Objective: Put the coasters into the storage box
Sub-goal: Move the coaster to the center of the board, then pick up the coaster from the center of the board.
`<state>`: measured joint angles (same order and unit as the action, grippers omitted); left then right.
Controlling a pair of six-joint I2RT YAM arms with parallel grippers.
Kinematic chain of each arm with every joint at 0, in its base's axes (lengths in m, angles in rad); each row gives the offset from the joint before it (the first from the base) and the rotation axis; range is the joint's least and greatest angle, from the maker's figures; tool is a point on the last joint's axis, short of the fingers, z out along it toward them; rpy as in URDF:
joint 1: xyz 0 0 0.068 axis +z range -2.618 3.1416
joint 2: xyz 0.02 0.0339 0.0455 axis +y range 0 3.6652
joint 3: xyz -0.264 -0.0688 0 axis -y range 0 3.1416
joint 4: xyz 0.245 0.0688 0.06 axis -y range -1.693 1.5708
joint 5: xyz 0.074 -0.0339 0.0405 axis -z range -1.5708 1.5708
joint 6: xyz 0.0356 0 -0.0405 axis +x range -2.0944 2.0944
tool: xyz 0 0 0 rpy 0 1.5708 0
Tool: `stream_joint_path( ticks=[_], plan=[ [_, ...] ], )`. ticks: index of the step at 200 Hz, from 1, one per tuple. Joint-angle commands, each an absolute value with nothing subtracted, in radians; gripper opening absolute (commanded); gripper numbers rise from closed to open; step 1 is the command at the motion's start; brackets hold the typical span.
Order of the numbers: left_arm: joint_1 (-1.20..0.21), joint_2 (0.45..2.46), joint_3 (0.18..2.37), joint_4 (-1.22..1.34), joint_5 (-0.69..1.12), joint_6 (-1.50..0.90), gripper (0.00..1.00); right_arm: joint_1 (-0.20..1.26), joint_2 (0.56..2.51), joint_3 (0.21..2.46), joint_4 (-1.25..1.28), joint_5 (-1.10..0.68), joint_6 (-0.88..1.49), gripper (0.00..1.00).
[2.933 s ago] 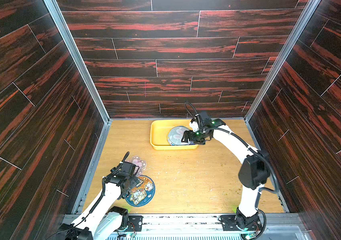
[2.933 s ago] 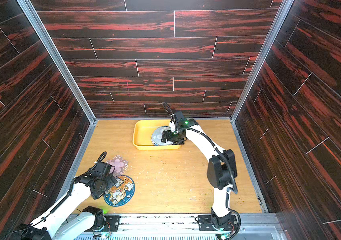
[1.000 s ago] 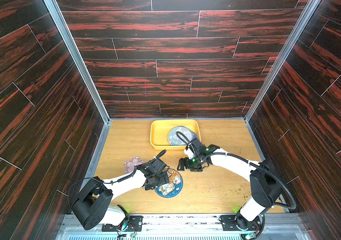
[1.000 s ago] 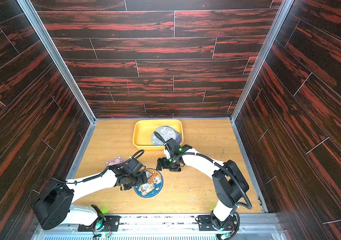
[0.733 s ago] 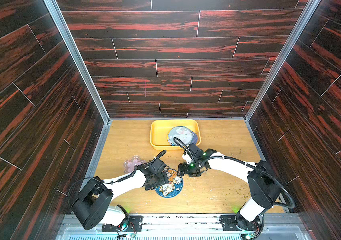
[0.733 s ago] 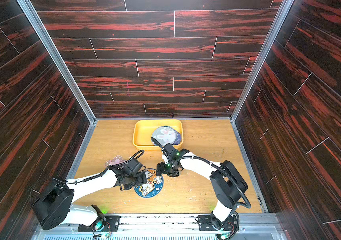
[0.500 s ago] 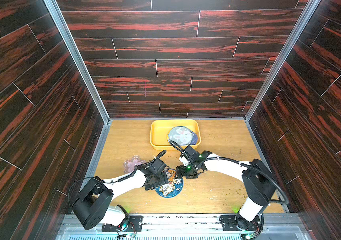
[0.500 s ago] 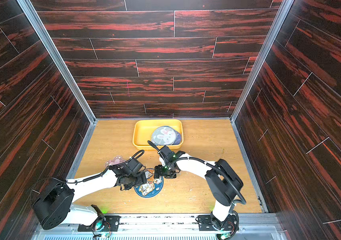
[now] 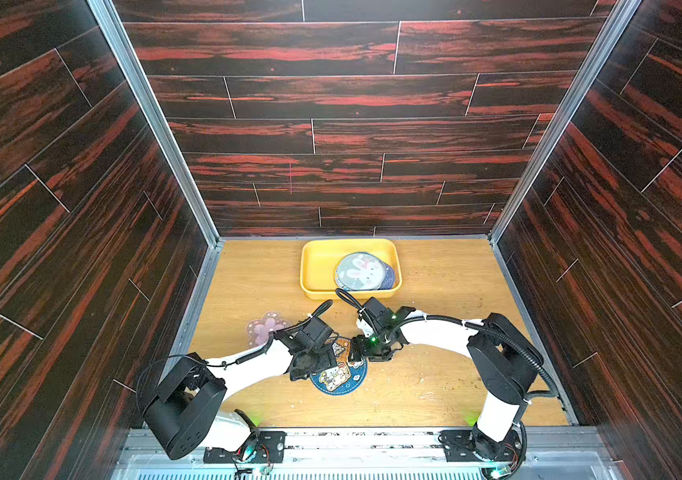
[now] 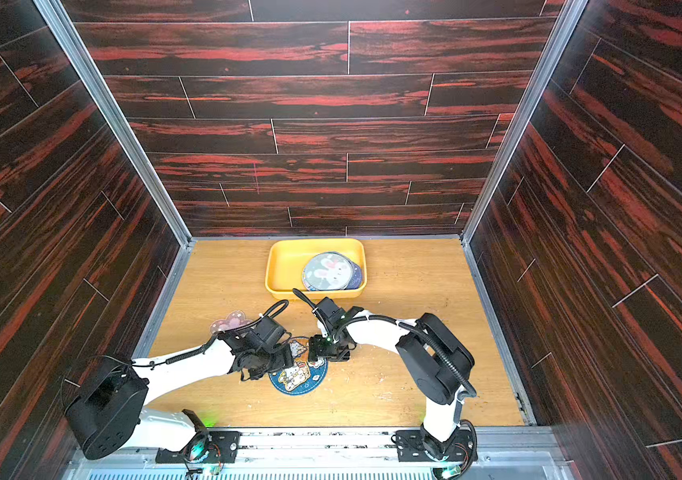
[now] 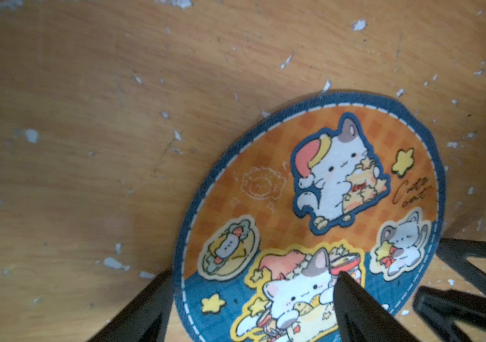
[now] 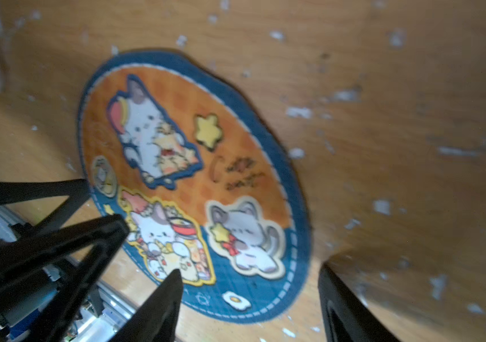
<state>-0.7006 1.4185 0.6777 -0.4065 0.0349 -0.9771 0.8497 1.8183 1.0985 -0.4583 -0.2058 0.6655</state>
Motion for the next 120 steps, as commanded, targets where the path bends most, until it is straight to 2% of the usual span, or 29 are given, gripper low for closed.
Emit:
stream_joint_path(
  ticks=[1,43,68,120],
  plan=[
    [-0.707,1.459,0.624,-0.399,0.086,-0.996,0.87,0.867,1.867,1.088,-0.455,-0.199,0.685,0.71],
    [-0.709,1.458,0.624,-0.402,0.09,-0.994,0.87,0.868,1.876,1.09,-0.449,-0.199,0.69,0.67],
    [-0.708,1.456,0.624,-0.402,0.092,-0.994,0.87,0.868,1.881,1.09,-0.443,-0.202,0.693,0.59],
    [-0.708,1.436,0.619,-0.4,0.093,-0.999,0.87,0.869,1.869,1.089,-0.433,-0.207,0.698,0.2]
  ],
)
